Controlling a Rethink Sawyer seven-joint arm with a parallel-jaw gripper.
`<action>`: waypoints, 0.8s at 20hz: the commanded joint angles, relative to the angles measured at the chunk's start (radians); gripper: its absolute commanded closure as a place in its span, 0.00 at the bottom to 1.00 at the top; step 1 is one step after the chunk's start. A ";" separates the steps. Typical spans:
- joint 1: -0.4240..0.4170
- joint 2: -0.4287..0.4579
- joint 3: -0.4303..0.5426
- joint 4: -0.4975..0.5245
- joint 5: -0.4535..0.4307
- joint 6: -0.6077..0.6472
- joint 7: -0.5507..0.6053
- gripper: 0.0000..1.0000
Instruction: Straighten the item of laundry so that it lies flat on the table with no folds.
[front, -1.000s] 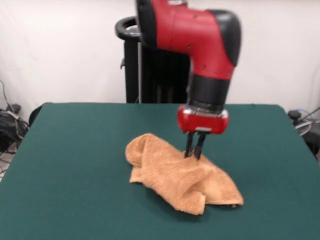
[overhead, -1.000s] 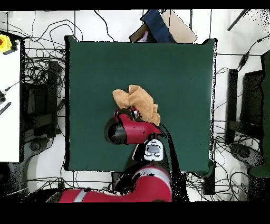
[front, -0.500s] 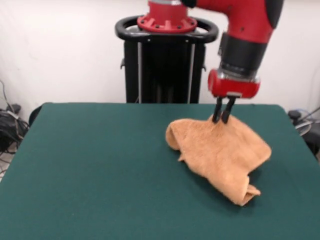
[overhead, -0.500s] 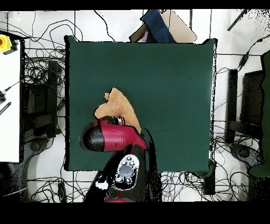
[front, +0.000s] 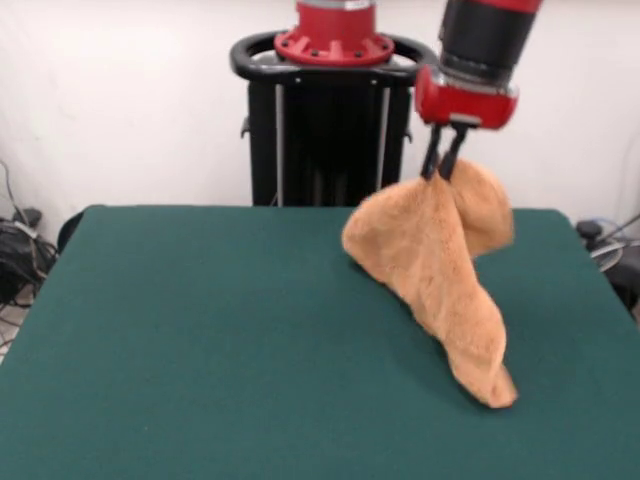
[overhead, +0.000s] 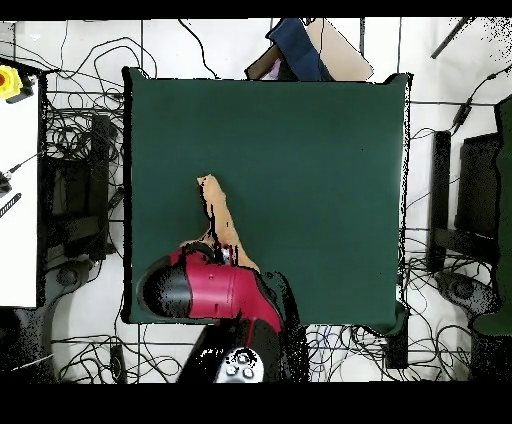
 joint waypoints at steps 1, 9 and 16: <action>-0.122 -0.159 -0.003 0.037 0.041 0.194 0.102 1.00; -0.328 -0.205 0.099 -0.110 -0.016 0.353 -0.108 1.00; -0.465 -0.172 0.199 -0.262 -0.074 0.442 -0.235 1.00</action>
